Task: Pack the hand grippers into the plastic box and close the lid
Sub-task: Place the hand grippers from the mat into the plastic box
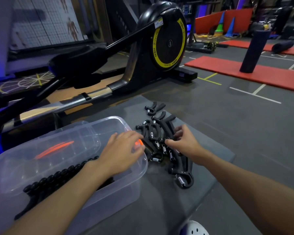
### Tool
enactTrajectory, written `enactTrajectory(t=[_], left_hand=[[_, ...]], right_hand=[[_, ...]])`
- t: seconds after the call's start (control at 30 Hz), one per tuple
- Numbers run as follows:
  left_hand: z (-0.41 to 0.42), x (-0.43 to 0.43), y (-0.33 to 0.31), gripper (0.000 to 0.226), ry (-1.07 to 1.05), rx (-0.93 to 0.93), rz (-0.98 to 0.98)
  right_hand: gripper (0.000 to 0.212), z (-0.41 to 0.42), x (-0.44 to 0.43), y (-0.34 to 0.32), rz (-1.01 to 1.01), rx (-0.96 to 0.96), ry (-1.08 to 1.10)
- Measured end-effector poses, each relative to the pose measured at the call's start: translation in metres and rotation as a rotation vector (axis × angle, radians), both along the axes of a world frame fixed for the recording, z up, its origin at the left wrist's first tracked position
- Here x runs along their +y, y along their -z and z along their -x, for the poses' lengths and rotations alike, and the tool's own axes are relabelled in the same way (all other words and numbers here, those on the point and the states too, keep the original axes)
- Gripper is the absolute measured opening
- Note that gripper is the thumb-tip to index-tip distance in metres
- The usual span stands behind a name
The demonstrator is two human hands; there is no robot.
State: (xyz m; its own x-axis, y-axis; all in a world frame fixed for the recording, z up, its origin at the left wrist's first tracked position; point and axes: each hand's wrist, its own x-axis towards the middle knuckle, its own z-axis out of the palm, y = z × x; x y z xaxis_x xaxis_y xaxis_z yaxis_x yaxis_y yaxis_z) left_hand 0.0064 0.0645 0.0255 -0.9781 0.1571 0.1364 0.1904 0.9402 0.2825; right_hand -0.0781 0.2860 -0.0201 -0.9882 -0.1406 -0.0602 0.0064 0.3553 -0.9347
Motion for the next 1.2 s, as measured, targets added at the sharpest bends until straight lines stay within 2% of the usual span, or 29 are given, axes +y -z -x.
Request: enactTrajectory(t=[0.07, 0.2, 0.3, 0.4, 0.47, 0.6, 0.7, 0.8, 0.9, 1.1, 1.2], left_hand=[[0.006, -0.009, -0.017, 0.042, 0.006, 0.071, -0.119], [0.015, -0.027, -0.050, 0.047, 0.053, 0.211, -0.186], [0.015, -0.038, -0.065, 0.048, 0.081, 0.238, -0.086], [0.008, -0.046, -0.071, 0.036, 0.110, 0.270, 0.105], [0.001, -0.053, -0.068, 0.030, 0.104, 0.267, 0.121], [-0.018, -0.062, -0.053, 0.011, -0.028, 0.205, -0.215], [-0.026, -0.058, -0.045, 0.013, -0.131, 0.164, -0.331], [-0.029, -0.054, -0.048, 0.014, -0.130, 0.101, -0.467], [-0.029, -0.059, -0.051, 0.009, -0.107, 0.041, -0.641], [-0.029, -0.066, -0.070, 0.031, -0.033, 0.143, -0.733], [-0.030, -0.067, -0.073, 0.029, -0.001, 0.111, -0.776]], right_hand=[[0.048, -0.005, -0.011, -0.025, 0.088, 0.011, -0.093], [0.052, -0.016, -0.030, -0.066, 0.148, 0.042, -0.303], [0.059, -0.027, -0.042, -0.091, 0.142, 0.049, -0.445], [0.058, -0.036, -0.053, -0.104, 0.142, 0.049, -0.532], [0.057, -0.035, -0.056, -0.103, 0.194, 0.042, -0.528], [0.042, -0.028, -0.055, -0.096, 0.304, 0.049, -0.404], [0.035, -0.025, -0.061, -0.088, 0.457, 0.023, -0.367], [0.023, -0.023, -0.068, -0.085, 0.520, 0.041, -0.298], [0.022, -0.021, -0.074, -0.084, 0.504, 0.057, -0.259], [0.020, -0.022, -0.087, -0.079, 0.502, -0.007, -0.353], [0.018, -0.025, -0.092, -0.075, 0.509, -0.036, -0.367]])
